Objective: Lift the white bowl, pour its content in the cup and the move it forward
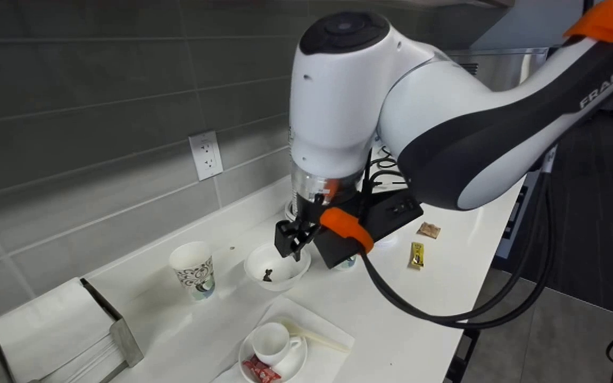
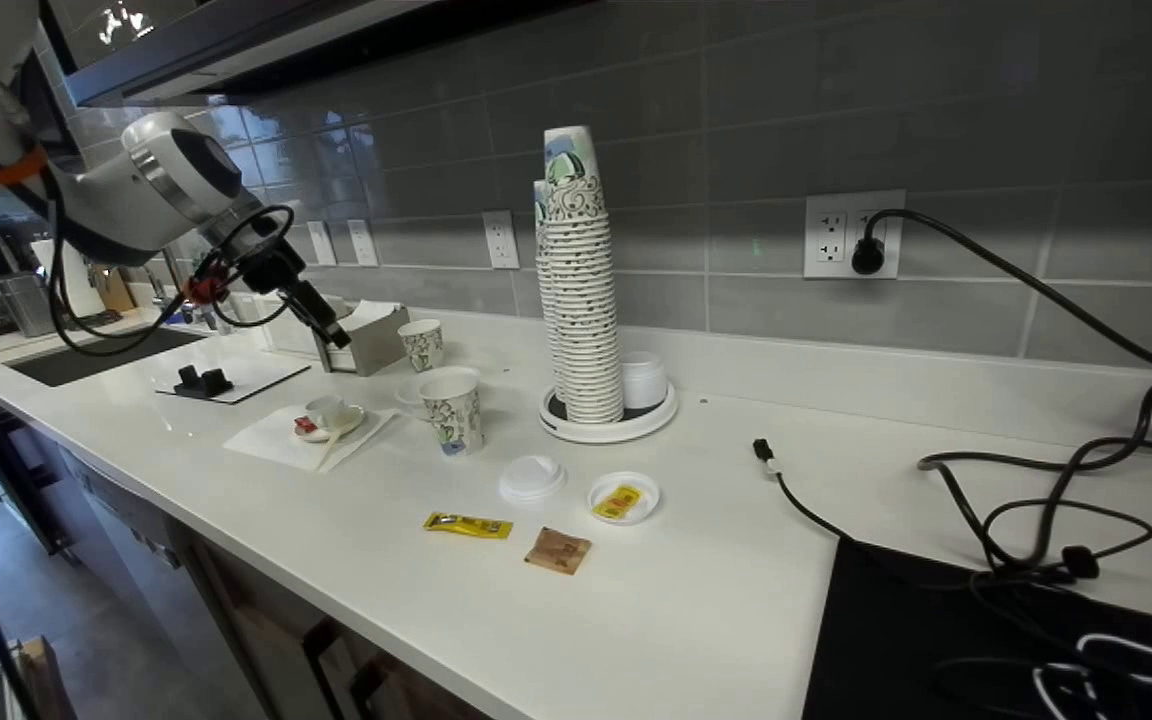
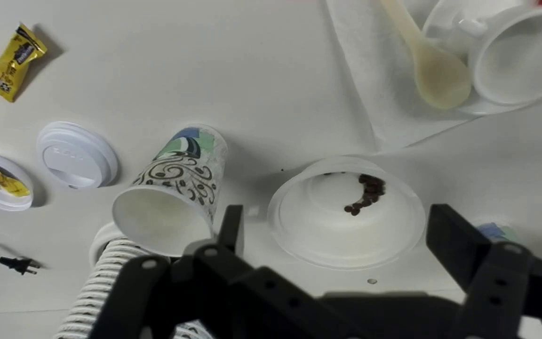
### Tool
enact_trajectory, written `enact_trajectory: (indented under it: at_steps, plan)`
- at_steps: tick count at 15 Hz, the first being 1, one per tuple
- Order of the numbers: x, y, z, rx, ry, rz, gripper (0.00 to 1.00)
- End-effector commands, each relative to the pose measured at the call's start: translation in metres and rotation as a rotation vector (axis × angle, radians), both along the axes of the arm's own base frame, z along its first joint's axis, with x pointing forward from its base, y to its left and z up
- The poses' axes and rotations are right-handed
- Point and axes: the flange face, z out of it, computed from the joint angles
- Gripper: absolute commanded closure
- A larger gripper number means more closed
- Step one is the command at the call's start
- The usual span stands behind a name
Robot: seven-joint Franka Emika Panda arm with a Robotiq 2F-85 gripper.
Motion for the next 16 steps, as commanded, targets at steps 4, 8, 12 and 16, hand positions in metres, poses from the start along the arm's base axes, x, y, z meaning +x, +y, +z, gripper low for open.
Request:
enact_trajectory:
  at_steps: [4,8,12,16]
  plan:
    - [0.043,0.075,-0.077,-0.094,-0.020,-0.006,0.00]
    - [0.072,0.103,-0.087,-0.091,-0.029,0.013,0.00]
    - [0.099,0.108,-0.093,-0.137,-0.038,0.015,0.00]
    - [0.118,0.107,-0.103,-0.148,-0.030,0.037,0.00]
